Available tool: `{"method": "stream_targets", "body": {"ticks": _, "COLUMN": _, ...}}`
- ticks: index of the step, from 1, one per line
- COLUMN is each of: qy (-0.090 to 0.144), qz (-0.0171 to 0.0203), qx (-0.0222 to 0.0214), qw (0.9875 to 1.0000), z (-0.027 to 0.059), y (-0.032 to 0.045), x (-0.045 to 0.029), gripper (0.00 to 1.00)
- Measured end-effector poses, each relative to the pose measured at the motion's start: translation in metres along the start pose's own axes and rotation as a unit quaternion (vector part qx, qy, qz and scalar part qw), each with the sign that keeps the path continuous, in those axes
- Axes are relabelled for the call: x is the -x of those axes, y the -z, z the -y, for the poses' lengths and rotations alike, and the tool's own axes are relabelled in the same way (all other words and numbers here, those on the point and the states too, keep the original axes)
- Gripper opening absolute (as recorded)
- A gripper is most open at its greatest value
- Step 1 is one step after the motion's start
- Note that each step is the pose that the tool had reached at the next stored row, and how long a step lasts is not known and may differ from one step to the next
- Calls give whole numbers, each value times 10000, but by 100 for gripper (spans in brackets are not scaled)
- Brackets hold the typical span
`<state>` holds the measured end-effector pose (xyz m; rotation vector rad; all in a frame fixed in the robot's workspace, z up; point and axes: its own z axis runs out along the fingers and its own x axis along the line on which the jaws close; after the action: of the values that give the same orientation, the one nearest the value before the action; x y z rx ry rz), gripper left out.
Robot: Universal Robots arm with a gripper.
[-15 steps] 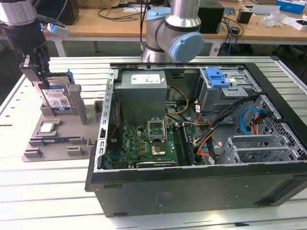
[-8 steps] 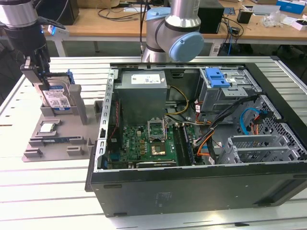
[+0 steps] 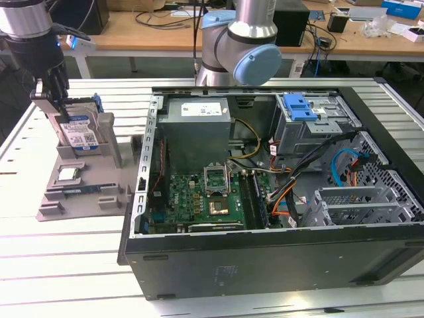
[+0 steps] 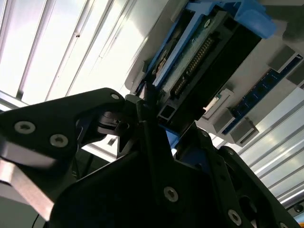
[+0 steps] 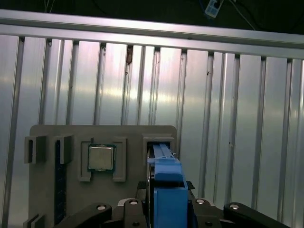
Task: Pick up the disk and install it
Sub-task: 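Pick up the disk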
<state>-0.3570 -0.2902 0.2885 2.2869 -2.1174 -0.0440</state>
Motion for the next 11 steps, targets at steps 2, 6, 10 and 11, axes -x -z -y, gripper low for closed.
{"method": "stream_targets", "body": {"ticks": 2, "qy": 0, "qz": 0, "qx": 0, "qw": 10000, "z": 0, "y": -1, "x": 0, "gripper": 37}}
{"method": "stream_targets", "body": {"ticks": 6, "qy": 0, "qz": 0, "qx": 0, "qw": 10000, "z": 0, "y": -4, "x": 0, "gripper": 37}}
{"method": "stream_targets", "body": {"ticks": 10, "qy": 0, "qz": 0, "qx": 0, "qw": 10000, "z": 0, "y": -6, "x": 0, "gripper": 37}}
{"method": "stream_targets", "body": {"ticks": 11, "qy": 0, "qz": 0, "qx": 0, "qw": 10000, "z": 0, "y": -6, "x": 0, "gripper": 37}}
